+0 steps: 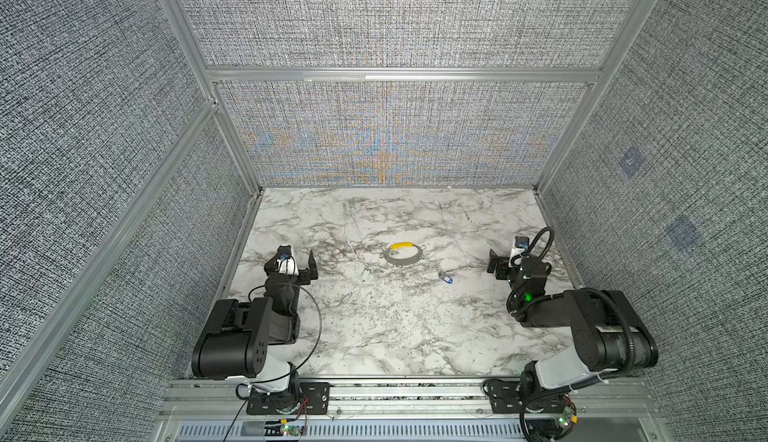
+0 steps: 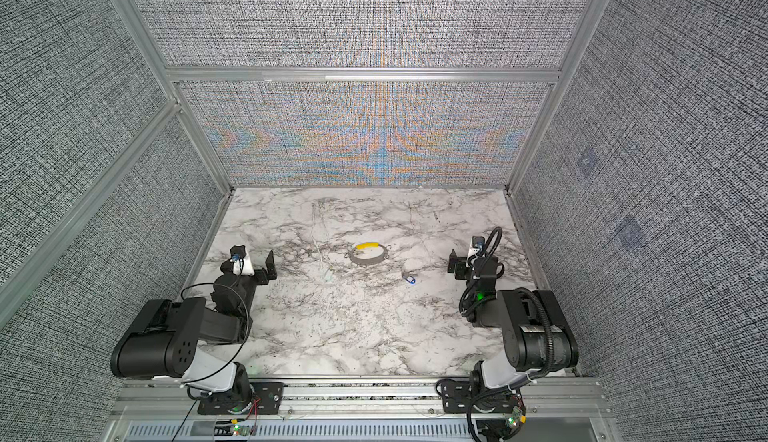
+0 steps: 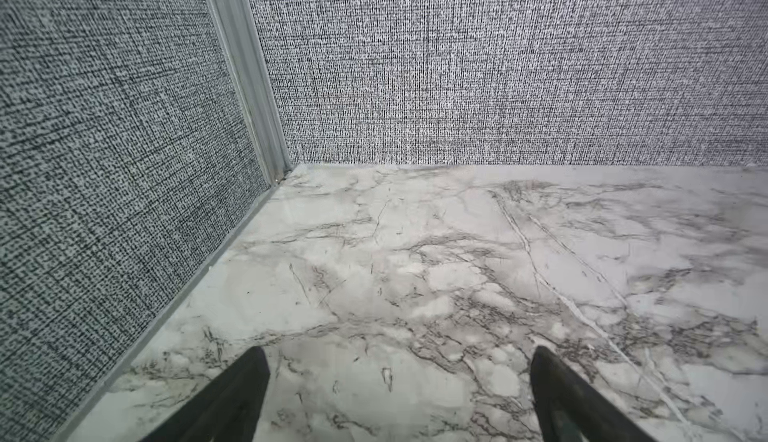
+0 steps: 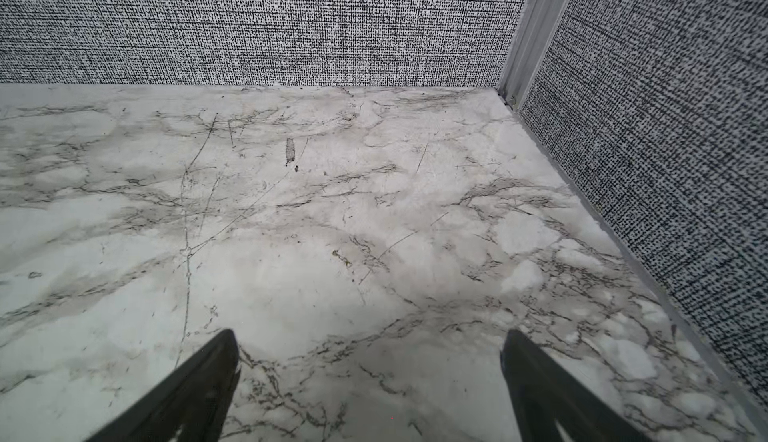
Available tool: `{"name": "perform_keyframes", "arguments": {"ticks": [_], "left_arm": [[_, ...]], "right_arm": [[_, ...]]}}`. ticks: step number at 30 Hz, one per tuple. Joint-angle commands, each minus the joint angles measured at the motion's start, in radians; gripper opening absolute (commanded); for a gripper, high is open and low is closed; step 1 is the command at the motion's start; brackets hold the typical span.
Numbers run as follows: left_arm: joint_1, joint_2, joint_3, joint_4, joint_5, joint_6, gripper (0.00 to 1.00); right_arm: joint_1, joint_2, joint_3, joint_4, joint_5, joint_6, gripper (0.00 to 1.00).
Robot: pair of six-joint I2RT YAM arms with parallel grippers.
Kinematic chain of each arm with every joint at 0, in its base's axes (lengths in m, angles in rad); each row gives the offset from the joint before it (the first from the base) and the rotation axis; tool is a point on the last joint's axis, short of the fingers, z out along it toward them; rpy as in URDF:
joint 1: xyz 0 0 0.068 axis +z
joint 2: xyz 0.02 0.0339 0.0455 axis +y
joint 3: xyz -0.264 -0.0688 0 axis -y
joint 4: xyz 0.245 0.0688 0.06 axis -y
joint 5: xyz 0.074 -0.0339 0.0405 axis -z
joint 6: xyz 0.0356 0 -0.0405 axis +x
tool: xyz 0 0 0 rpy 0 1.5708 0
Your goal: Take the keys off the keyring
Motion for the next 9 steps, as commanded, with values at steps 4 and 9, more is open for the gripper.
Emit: {"name": "perform_keyframes", "arguments": {"ticks": [4, 9], "left_arm": [[-0.001, 0.012, 0.002, 0.037, 0.024, 0.02, 0.99], [0.0, 0.008, -0.003, 0.043, 0.028, 0.026, 0.99]], "right_arm": [[0.001, 0.006, 0.012, -0.007, 0.005, 0.014, 1.0], [-0.007, -0.007, -0.006, 0.017, -0.001, 0.02, 0.99]]}}
